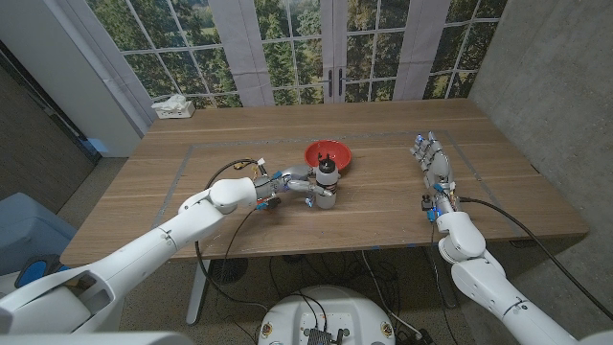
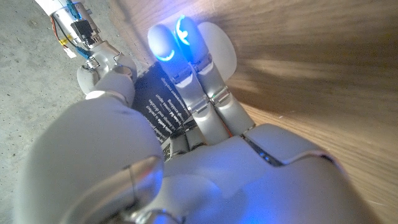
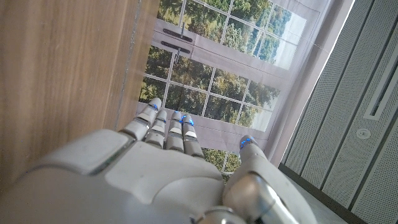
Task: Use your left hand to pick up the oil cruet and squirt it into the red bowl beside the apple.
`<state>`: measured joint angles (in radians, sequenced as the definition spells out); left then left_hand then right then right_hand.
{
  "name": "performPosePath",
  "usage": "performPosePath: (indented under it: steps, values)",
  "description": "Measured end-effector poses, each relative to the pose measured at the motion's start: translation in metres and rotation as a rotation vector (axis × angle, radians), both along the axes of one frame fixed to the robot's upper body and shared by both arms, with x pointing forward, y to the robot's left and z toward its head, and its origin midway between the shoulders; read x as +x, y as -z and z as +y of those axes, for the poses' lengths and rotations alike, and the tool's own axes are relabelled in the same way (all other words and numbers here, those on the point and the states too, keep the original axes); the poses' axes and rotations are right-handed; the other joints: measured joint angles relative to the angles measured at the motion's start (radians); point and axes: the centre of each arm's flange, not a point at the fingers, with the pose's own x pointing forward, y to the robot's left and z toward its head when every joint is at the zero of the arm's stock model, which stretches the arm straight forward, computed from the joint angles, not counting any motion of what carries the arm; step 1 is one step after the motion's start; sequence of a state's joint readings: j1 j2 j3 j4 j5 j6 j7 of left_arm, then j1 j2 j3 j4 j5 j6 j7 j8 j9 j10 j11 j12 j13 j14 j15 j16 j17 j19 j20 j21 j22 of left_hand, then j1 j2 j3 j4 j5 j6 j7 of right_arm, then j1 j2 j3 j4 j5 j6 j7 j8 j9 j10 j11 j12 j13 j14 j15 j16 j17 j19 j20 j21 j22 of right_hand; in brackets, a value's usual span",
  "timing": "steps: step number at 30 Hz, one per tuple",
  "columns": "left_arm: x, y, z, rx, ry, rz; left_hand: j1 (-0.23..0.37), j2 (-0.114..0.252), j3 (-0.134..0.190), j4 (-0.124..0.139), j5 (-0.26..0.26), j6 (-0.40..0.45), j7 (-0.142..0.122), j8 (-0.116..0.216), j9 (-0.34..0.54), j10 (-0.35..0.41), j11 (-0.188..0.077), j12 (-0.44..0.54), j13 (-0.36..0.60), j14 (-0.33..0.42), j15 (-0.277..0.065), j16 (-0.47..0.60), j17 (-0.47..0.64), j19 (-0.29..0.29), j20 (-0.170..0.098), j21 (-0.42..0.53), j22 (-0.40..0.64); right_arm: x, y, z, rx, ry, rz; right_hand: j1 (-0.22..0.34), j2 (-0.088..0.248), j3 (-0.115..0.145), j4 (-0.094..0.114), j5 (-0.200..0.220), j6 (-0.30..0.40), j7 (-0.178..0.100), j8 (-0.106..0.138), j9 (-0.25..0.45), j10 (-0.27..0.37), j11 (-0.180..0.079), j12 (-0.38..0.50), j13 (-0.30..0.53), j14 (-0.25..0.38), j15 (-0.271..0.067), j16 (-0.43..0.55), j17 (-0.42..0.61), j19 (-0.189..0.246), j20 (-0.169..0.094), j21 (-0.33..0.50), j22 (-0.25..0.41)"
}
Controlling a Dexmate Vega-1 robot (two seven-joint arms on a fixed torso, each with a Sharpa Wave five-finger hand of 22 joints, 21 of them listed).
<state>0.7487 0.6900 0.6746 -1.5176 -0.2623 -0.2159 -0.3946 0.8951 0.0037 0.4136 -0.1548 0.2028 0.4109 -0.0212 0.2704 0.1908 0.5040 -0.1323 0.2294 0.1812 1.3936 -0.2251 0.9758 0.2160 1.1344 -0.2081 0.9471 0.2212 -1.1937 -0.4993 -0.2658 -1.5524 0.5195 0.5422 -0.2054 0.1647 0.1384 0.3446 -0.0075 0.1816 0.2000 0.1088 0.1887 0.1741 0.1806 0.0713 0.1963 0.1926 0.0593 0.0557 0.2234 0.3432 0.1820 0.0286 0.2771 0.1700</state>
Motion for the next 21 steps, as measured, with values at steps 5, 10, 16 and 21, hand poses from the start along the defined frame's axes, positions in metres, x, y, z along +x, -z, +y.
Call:
performPosePath:
  steps: [5,10,16,21]
  values:
    - [0.0008,0.0006,-0.0023,-0.010,0.003,0.013,-0.001,0.043,0.016,0.008,-0.002,0.049,-0.002,0.011,0.006,0.031,0.000,-0.001,0.003,0.000,0.000,-0.008,0.009,-0.014,-0.003,0.015,0.009,-0.0004,0.0009,-0.0008,0.003,0.002,0.001,0.000,0.000,-0.001,-0.001,0.000,0.000,0.000,0.000,0.000,0.000,0.000,0.000,0.000,0.000,0.000,0.000,0.000,0.000,0.000,-0.004,0.000]
    - [-0.0008,0.0013,-0.0045,-0.014,0.008,0.018,0.001,0.072,0.023,0.007,-0.002,0.052,0.002,0.011,0.007,0.036,0.002,-0.001,0.003,0.000,0.000,-0.008,0.014,-0.020,-0.001,0.022,0.014,-0.0010,0.0010,-0.0009,0.005,0.002,0.000,0.000,0.000,-0.001,-0.001,0.000,0.000,0.000,0.000,0.005,0.000,0.000,0.000,0.000,0.000,0.000,0.000,0.000,0.000,0.000,-0.004,0.000]
    - [-0.0032,0.0026,-0.0055,-0.020,0.008,0.025,0.000,0.097,0.023,0.007,-0.003,0.052,0.002,0.003,0.007,0.036,0.002,-0.002,0.003,0.000,0.000,-0.008,0.014,-0.025,0.004,0.023,0.014,-0.0019,0.0024,-0.0007,0.008,0.001,0.000,0.000,0.000,-0.001,-0.001,0.000,0.000,0.000,0.000,0.002,0.000,0.000,0.000,0.000,0.000,0.000,0.000,0.000,0.000,0.000,-0.004,0.000]
    - [-0.0072,-0.0005,-0.0046,-0.031,0.009,0.017,-0.006,0.106,0.023,0.007,0.001,0.053,0.002,0.003,0.007,0.036,0.003,-0.003,0.003,0.000,0.000,-0.008,0.019,-0.025,0.004,0.030,0.013,-0.0028,0.0030,-0.0002,0.010,0.001,-0.001,0.000,0.000,-0.001,-0.001,0.000,0.000,0.000,0.000,0.003,0.000,0.000,0.000,0.000,0.000,0.000,0.000,-0.004,0.000,0.000,-0.011,0.000]
